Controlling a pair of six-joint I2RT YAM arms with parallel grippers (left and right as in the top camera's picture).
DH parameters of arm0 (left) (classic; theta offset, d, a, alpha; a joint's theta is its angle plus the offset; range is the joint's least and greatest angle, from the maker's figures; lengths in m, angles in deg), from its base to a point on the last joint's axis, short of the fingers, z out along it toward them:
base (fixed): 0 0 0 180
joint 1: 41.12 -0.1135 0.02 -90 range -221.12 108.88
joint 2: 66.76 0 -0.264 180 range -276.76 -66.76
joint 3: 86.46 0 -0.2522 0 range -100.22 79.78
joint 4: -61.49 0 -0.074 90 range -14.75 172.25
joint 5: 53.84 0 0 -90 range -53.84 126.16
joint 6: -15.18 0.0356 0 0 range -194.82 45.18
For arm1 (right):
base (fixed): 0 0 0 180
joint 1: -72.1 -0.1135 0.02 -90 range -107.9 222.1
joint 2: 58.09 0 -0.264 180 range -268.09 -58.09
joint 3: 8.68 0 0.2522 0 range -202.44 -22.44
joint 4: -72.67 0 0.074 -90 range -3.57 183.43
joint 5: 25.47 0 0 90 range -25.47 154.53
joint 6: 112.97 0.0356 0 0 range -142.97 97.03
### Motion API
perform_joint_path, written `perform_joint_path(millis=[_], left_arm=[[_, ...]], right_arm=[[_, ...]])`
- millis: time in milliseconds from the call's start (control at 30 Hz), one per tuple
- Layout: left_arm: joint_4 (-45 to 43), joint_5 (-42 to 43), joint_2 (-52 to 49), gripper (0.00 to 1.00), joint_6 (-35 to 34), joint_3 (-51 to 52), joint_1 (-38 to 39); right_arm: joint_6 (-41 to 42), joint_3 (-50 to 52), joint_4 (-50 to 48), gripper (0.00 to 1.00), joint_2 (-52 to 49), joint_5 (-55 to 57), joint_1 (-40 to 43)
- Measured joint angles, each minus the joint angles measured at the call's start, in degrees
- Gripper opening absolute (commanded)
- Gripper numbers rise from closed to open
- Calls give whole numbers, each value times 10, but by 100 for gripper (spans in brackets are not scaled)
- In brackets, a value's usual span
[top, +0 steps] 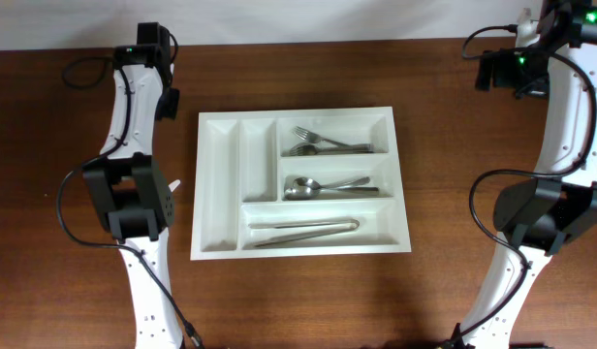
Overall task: Pack container
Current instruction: 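Lift the spoon with the left gripper and carry it over the tray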
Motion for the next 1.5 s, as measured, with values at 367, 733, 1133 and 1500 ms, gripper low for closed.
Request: perform_joint_path(millis=[367, 733, 1133, 1500], left_arm=[[0, 1, 16, 2, 0, 0, 0], [1, 2, 109, 1, 16, 0, 47], [152, 53, 205, 2, 213, -9, 197], [253, 115, 205, 2, 257, -9, 197]], right_arm=[[0, 0, 0, 99, 0, 0, 0], [0, 0, 0, 99, 0, 0, 0], [0, 0, 0, 99, 0, 0, 0], [0, 0, 0, 99, 0, 0, 0]])
